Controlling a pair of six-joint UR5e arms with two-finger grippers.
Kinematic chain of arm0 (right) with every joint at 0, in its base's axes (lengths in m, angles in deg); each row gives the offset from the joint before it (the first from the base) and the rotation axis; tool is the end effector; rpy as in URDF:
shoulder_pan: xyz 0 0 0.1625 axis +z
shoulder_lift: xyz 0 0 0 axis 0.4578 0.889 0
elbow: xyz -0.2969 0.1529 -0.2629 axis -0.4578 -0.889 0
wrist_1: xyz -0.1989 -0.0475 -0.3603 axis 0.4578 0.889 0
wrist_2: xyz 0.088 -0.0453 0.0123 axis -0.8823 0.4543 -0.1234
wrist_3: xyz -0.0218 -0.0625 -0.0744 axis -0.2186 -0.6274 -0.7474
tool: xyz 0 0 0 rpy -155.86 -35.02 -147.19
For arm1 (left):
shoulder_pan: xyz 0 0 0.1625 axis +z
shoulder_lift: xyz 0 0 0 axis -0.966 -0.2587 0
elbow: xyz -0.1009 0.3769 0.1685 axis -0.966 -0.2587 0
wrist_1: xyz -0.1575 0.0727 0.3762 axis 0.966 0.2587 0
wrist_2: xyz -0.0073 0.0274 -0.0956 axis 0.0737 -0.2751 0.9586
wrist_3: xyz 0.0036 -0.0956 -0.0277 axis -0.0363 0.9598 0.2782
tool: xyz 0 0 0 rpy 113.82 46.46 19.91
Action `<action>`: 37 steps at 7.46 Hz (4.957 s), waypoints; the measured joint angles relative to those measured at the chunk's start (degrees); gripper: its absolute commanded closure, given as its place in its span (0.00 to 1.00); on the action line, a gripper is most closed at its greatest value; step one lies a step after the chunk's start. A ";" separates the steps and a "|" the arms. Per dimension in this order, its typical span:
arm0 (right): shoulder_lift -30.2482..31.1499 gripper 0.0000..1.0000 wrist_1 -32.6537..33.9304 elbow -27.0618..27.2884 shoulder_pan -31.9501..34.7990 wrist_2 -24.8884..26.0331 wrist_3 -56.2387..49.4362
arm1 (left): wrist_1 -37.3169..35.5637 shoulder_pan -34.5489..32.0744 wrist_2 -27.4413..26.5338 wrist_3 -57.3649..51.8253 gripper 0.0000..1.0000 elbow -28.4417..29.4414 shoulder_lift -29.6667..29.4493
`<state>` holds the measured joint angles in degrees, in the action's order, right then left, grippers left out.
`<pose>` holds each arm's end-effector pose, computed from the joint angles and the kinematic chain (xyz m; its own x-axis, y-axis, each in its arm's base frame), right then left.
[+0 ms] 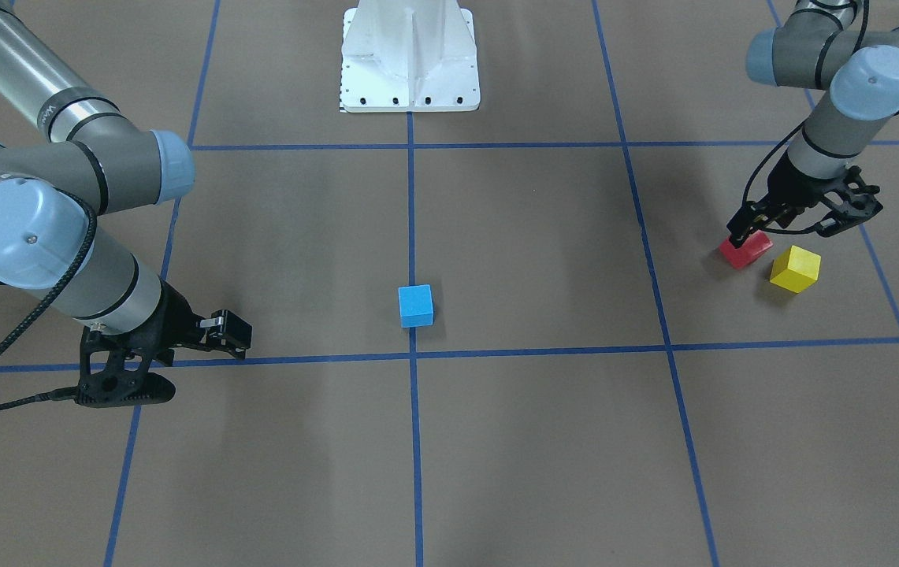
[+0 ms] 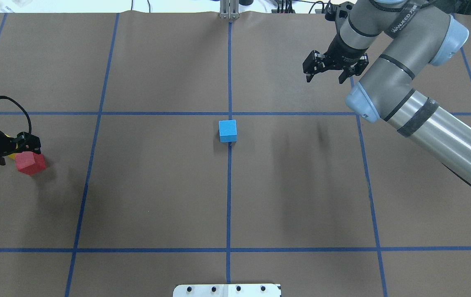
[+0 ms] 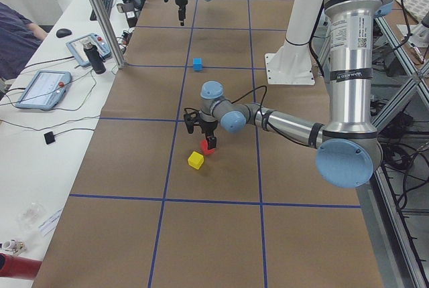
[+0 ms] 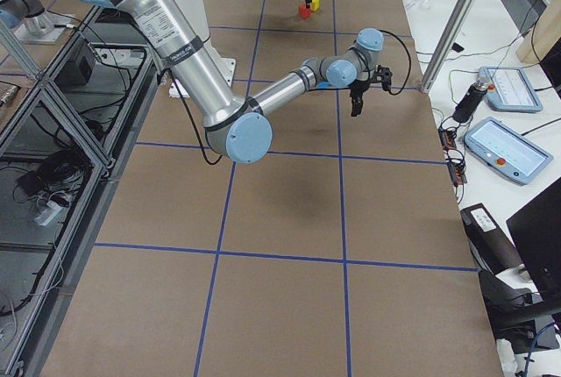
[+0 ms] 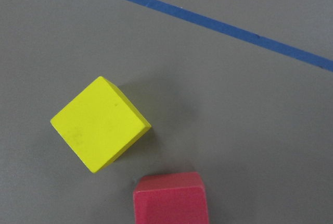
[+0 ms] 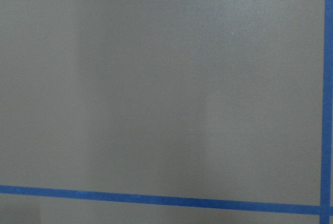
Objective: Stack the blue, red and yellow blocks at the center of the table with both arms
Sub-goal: 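Lower the left gripper onto the red cube and close it, then carry the red cube with the left gripper onto the blue cube, then open the left gripper and lift it off the red cube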
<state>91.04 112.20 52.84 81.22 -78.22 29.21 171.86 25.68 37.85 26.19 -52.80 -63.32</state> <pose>-0.3695 -0.6326 0.3181 0.6404 -0.0135 0.7679 -0.0151 0.9994 0.0301 0.2542 -0.4344 0.5384 0.6755 -0.3482 -0.6500 0.3283 0.9313 -0.1577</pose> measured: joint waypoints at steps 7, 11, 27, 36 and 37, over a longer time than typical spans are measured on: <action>0.51 0.01 -0.07 -0.01 0.00 0.08 0.01 | 4.31 1.64 -0.17 0.32 1.00 4.59 -1.08; 0.65 0.01 -0.07 0.13 0.04 0.08 0.01 | -9.59 1.51 0.03 -1.65 1.00 -2.72 -7.73; 4.79 0.01 0.09 -0.13 5.81 0.17 -8.55 | -21.91 13.86 -3.37 -6.83 1.00 34.25 -63.60; 4.86 0.01 0.09 -0.13 5.80 0.17 -8.47 | -21.89 13.82 -3.38 -6.84 0.00 34.12 -63.20; 4.91 0.01 0.09 -0.14 5.80 0.17 -8.45 | -21.94 13.82 -3.38 -6.86 0.00 34.03 -62.98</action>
<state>95.95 112.29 52.70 87.01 -78.05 20.76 149.92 39.50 34.46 19.33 -18.77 -126.30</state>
